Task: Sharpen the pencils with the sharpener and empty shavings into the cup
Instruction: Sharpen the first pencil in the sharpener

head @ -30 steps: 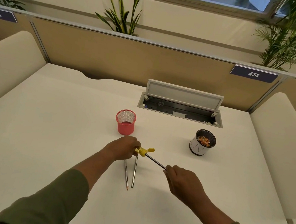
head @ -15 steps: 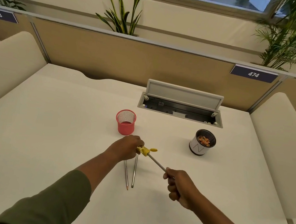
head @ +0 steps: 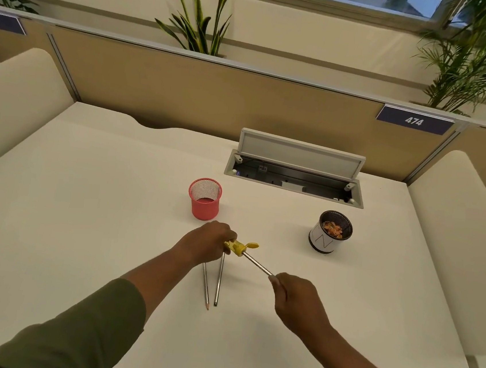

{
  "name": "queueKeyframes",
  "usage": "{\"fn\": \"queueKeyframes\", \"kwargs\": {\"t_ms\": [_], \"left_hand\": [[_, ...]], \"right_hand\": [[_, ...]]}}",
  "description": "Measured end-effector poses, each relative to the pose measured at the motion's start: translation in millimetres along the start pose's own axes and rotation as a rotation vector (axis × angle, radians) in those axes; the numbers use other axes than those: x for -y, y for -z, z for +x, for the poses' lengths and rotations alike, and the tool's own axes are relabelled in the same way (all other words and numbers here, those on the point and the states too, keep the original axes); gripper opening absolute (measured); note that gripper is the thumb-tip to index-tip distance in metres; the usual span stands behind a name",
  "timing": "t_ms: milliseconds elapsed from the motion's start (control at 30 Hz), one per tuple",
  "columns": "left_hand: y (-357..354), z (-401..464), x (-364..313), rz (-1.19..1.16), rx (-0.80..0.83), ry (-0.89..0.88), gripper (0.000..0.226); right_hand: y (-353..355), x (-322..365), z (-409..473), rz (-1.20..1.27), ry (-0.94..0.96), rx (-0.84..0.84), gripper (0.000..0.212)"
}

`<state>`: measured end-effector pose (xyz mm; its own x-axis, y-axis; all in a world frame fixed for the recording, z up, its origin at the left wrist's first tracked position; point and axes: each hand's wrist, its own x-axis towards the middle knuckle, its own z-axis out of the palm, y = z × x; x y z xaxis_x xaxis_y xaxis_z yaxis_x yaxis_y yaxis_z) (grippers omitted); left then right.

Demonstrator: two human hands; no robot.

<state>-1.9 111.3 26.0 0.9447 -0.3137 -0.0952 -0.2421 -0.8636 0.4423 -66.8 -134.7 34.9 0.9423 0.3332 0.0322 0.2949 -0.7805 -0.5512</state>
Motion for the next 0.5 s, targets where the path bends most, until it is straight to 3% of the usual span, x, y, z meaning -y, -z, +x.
{"fn": "queueKeyframes", "kwargs": {"t_ms": [100, 133, 200, 267, 400, 500], "left_hand": [[0.1, 0.4, -1.2, -0.003, -0.044, -0.026, 0.022], [0.8, 1.1, -1.9, -0.01, -0.055, -0.035, 0.023], [3.2, 3.0, -2.4, -0.019, -0.057, -0.048, 0.024], [5.9, 4.4, -0.4, -0.019, -0.038, -0.041, 0.023], [9.3, 4.0, 3.2, -0.033, -0.007, -0.002, 0.025], [10.7, 4.1, 4.1, -0.033, 0.065, 0.002, 0.024]], "right_hand": [[14.2, 18.6, 10.9, 1.032, -0.836, 0.204, 0.035], [17.0, 19.7, 10.9, 1.185, -0.962, 0.266, 0.032], [18.6, 22.6, 11.6, 1.182, -0.983, 0.311, 0.031], [17.8, 23.4, 10.7, 0.949, -0.83, 0.271, 0.032], [7.2, 7.8, 3.2, -0.029, -0.062, 0.012, 0.018], [6.1, -11.7, -0.7, -0.486, 0.287, -0.103, 0.025]]}}
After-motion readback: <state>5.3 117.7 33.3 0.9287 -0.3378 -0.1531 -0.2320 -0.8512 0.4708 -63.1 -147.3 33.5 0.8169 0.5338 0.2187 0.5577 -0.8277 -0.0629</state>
